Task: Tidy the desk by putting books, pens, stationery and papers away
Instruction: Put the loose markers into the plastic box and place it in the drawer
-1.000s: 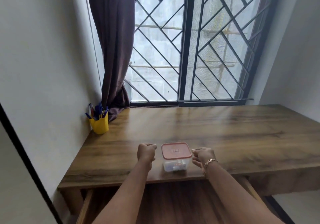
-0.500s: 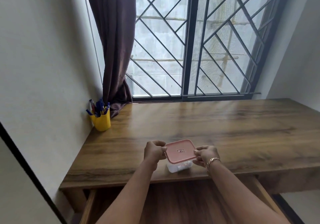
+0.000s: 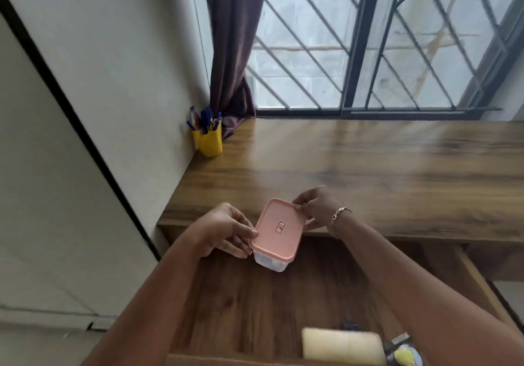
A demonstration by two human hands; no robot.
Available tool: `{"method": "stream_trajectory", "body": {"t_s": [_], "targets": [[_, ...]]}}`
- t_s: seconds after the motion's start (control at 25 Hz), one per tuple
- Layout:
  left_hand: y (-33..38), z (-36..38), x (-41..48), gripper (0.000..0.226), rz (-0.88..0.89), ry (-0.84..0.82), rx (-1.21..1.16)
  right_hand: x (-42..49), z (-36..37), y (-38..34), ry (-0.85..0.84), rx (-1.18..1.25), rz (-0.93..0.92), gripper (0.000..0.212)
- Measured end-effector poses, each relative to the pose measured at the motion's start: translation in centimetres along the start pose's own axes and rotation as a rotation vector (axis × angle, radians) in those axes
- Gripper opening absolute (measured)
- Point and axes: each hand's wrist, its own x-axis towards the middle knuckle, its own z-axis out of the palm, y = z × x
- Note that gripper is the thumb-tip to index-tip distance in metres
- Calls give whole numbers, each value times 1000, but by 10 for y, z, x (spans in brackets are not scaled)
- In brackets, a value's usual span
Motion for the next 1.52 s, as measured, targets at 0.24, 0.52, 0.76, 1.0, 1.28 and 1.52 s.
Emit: {"method": "stream_trajectory", "body": {"t_s": [0.24,0.52,0.76,1.0,1.28,1.52], "targets": [[-71,-21,-28,5,-211,46,126,-6,92,26,-137,-152,-40,25],[-115,-13,-24,8,-398,78,343,-12,143,55,-259,-323,-98,20],[-122,8,-23,16,-392,210,718,-16,159,71,-281,-390,-109,22],[-121,18,-30,18,-319,350,951,-15,166,71,-299,-413,-146,23],[-130,37,-34,29,-68,592,1004,-27,148,77,-217,-472,-232,27],[-150,88,-38,49,465,694,960,-68,90,101,-71,-744,-400,38]]}}
